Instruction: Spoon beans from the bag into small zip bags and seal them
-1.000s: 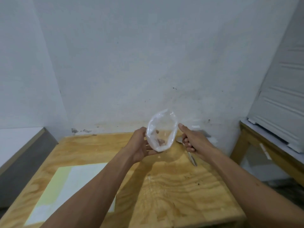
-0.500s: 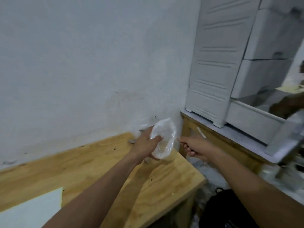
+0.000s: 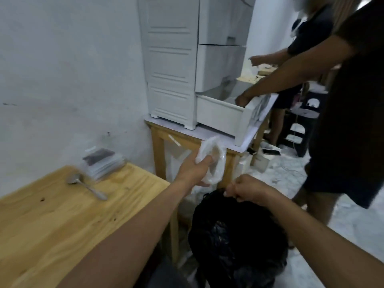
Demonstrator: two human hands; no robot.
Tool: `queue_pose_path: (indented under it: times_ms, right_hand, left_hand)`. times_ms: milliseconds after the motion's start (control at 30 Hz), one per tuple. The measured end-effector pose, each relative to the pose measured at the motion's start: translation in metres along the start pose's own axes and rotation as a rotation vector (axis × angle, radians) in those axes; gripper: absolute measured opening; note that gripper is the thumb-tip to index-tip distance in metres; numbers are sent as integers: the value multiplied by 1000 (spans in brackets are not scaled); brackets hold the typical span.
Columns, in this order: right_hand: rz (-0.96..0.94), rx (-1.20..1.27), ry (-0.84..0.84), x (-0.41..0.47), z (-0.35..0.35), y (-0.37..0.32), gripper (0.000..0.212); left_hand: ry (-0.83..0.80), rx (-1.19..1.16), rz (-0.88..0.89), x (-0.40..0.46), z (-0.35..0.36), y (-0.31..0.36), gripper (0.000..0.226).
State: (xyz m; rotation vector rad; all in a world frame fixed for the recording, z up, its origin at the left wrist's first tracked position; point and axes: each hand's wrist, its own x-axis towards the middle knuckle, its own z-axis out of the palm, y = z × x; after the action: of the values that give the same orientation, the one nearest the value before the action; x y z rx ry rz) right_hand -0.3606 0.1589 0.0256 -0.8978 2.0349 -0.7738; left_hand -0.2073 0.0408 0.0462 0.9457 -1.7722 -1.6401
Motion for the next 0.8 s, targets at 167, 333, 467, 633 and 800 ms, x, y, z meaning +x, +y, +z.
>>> queue_pose_path:
  times_ms: [167, 333, 467, 633, 800]
  right_hand:
    - [127, 18, -17, 7, 9, 67, 26]
    - [223, 44, -10, 31, 33, 119, 19]
    - [244, 17, 2, 45, 48, 146, 16]
    - [242, -83, -17, 51, 55, 167, 26]
    - [276, -2, -66, 47, 50, 167, 17]
  left_hand:
    - [-110, 243, 0, 13, 55, -44, 36]
    - [-233, 414, -156, 22, 79, -107, 49]
    - [-274, 393, -263, 15, 93, -152, 43]
    - [-284, 391, -279, 16, 108, -188, 71]
    - [-391, 476, -375, 23, 109, -184, 91]
